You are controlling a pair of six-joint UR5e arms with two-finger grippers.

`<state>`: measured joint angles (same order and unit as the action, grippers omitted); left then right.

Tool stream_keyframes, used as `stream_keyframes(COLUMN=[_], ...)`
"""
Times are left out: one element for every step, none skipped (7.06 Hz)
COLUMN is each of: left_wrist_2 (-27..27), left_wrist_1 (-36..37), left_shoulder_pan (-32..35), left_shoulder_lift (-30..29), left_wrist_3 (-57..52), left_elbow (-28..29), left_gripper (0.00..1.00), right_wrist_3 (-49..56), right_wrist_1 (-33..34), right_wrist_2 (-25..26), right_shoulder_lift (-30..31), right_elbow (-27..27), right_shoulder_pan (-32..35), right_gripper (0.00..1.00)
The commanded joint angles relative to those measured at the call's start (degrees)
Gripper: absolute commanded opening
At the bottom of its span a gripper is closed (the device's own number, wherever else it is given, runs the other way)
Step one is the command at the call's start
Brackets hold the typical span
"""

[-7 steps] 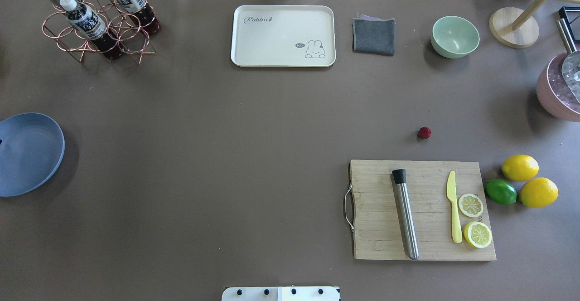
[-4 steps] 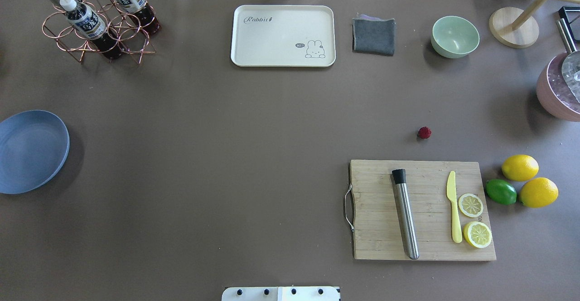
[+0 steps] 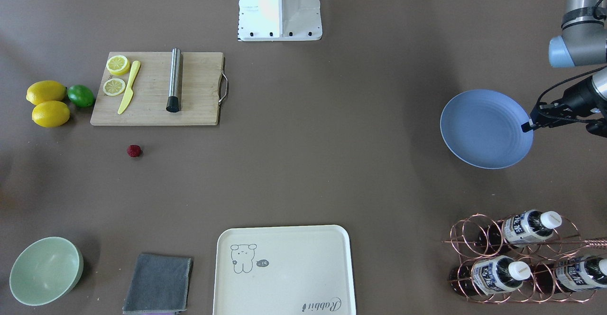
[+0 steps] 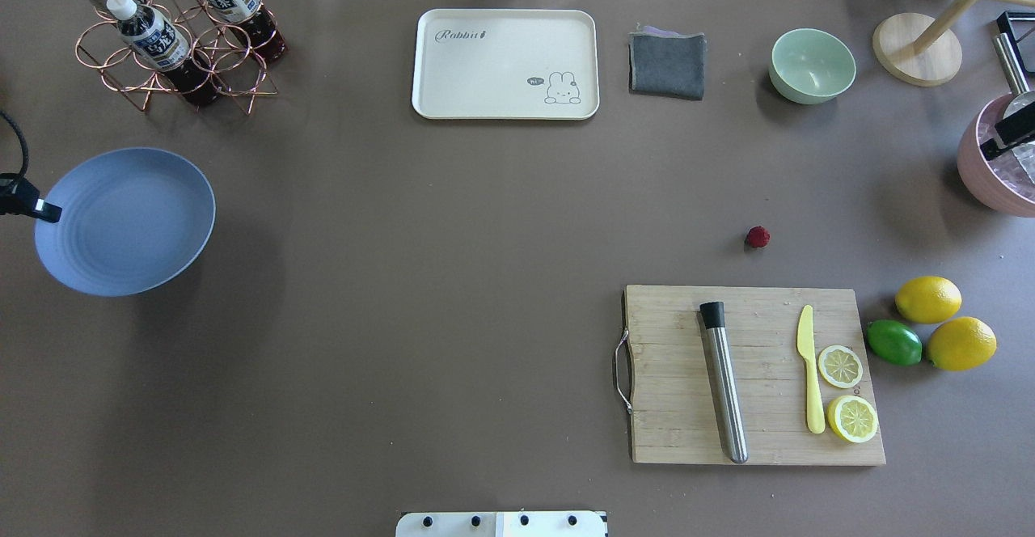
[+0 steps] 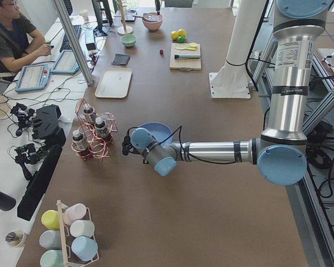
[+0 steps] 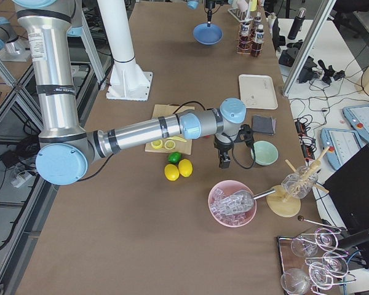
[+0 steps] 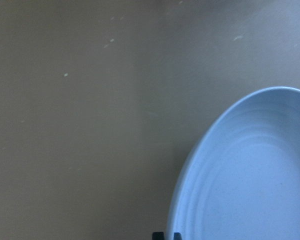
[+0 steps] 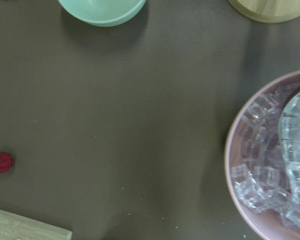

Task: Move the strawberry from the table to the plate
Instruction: 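Push the blue plate inward with the left gripper while the right approaches the strawberry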

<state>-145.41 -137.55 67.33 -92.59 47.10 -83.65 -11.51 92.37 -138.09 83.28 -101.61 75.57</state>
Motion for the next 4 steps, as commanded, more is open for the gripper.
stream_keyframes(left_wrist_2=[5.1,9.05,14.58,19.33], left_wrist_1=[0.0,0.0,0.0,0.17], left_shoulder_pan=[-8.57,-13.4,-18.67,-23.34], left_shoulder_lift=[-2.67,-5.91,-9.33,-11.89], left_wrist_3=[18.64,26.82,32.82,36.27], left_elbow=[-9.39,-11.17,-11.36,-11.19], left_gripper=[0.0,0.0,0.0,0.0], right_wrist_3=[-11.99,-15.96,-18.61,-20.2], right_wrist_1=[-0.09,-0.09,-0.09,-0.09], right_wrist_2=[-0.34,0.01,0.53,2.54], right_shoulder_lift=[-5.03,-6.8,-7.95,-9.79], right_elbow=[-1.05,-1.05,-0.88,-0.09], right_shoulder_pan=[-6.89,-9.88,-12.09,-14.63], right_gripper=[1.0,1.0,1.0,1.0])
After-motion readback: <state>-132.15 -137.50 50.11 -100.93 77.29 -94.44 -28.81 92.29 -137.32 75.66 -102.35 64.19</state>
